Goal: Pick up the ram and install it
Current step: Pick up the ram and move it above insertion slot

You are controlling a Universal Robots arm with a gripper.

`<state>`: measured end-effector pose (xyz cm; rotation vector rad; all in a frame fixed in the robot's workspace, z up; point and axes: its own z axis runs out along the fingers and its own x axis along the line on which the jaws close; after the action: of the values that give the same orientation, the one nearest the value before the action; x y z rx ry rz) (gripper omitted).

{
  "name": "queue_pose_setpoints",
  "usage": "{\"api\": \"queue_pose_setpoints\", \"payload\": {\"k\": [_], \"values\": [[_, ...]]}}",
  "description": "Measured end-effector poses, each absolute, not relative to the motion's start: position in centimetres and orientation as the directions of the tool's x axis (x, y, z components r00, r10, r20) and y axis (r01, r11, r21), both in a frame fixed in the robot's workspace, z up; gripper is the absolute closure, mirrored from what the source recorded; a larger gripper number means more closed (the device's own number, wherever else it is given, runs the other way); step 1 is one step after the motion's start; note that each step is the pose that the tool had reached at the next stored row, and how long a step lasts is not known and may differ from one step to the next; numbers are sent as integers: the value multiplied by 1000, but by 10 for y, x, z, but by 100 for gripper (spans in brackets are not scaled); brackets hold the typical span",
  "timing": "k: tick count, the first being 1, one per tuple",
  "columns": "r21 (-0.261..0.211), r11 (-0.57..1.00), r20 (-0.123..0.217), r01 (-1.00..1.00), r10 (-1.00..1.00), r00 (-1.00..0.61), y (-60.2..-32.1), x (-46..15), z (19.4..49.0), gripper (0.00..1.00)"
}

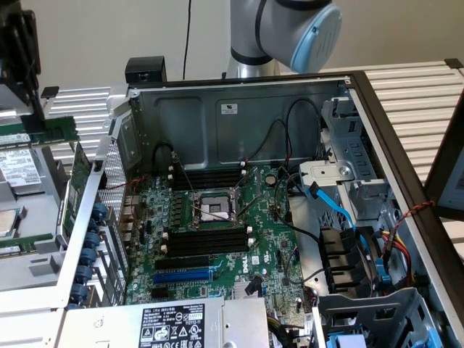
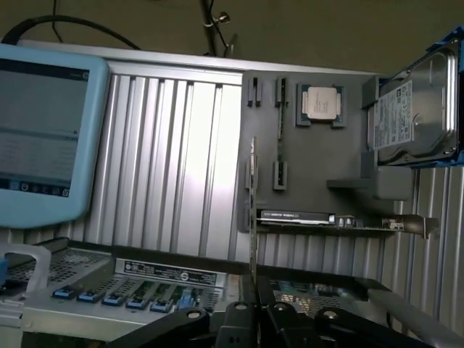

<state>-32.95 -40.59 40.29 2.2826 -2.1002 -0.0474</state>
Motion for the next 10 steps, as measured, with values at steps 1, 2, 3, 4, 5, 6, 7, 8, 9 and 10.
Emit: {"api": "queue_pose_setpoints", "payload": {"k": [1, 2, 3, 4, 5, 6, 7, 8, 9, 10], "values": [[50, -83, 4, -995, -997, 83, -406, -325, 405, 87], [50, -83, 4, -995, -997, 83, -406, -321, 406, 87], [49, -83, 4, -995, -997, 83, -406, -317, 406, 87], [49, -83, 4, -995, -997, 83, -406, -314, 407, 87], [47, -83, 3, -995, -997, 83, -406, -311, 407, 87], [44, -83, 3, -996, -997, 83, -406, -309, 407, 87], [40, -83, 3, -996, -997, 83, -406, -306, 407, 87], [35, -83, 3, -996, -997, 83, -406, -303, 407, 87], [30, -83, 4, -996, -997, 83, -406, -300, 408, 87], [27, -83, 4, -996, -997, 83, -406, -296, 407, 87]]}}
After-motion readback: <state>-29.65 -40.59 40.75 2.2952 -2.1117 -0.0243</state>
